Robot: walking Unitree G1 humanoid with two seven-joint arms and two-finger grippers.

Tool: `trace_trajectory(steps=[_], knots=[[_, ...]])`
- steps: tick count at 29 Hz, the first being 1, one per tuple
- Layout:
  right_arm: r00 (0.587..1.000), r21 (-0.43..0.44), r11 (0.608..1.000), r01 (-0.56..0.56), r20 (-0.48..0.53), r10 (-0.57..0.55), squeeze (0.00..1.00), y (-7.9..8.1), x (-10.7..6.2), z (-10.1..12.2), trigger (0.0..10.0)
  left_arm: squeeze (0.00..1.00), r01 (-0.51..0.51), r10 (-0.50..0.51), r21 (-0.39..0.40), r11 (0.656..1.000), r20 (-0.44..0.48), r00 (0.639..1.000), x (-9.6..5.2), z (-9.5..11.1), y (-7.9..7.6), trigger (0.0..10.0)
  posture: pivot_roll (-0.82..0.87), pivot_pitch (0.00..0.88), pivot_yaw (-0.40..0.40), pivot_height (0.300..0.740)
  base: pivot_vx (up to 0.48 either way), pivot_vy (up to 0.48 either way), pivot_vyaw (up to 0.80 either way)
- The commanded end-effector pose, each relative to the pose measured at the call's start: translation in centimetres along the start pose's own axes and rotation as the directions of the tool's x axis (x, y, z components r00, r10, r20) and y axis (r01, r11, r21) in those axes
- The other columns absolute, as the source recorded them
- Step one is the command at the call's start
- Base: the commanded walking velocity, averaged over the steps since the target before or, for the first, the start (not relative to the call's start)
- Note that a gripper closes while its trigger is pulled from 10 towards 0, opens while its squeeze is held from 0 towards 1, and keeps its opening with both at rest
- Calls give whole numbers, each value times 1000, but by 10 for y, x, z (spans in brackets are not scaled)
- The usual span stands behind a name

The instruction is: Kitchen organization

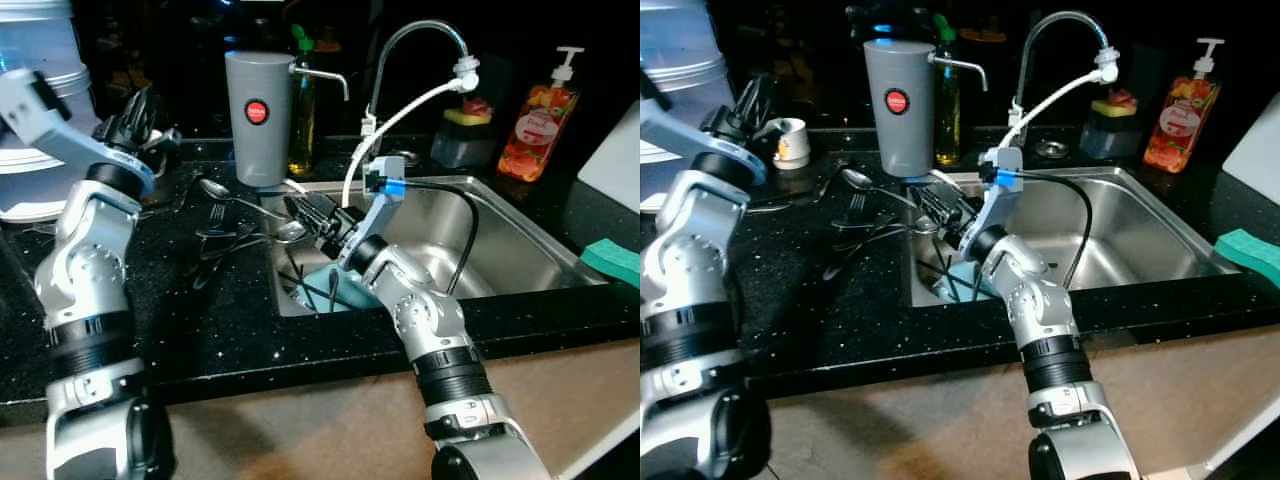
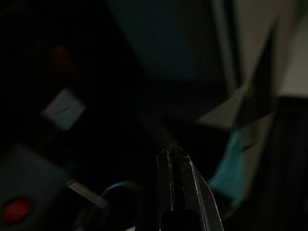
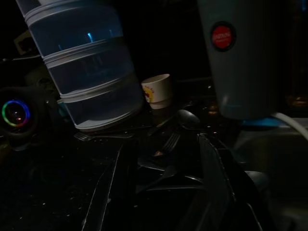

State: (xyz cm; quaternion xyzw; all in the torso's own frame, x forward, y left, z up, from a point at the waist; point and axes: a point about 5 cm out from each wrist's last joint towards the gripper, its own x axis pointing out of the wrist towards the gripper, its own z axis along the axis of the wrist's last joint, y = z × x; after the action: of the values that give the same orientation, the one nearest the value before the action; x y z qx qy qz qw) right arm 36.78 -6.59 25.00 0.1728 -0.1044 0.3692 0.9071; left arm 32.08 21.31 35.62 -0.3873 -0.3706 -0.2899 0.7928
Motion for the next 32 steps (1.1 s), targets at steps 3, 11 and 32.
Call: trace_trajectory(steps=[3,11,32], knots=[[1000,6,1000,-20,1,20,0,4,1,2,10000,0,29,-29,-62,998,2,1000,-9,0,2,0,13,0,-10,740,0,0,0],[1000,6,1000,-20,-2,20,0,4,1,1,10000,0,-32,31,-52,998,-15,999,-13,3,12,0,13,0,-11,740,0,0,0],[1000,3,1000,-28,-14,28,0,5,0,0,10000,1000,-45,727,840,540,-440,527,-37,-74,102,10000,6,0,-14,740,0,0,0]])
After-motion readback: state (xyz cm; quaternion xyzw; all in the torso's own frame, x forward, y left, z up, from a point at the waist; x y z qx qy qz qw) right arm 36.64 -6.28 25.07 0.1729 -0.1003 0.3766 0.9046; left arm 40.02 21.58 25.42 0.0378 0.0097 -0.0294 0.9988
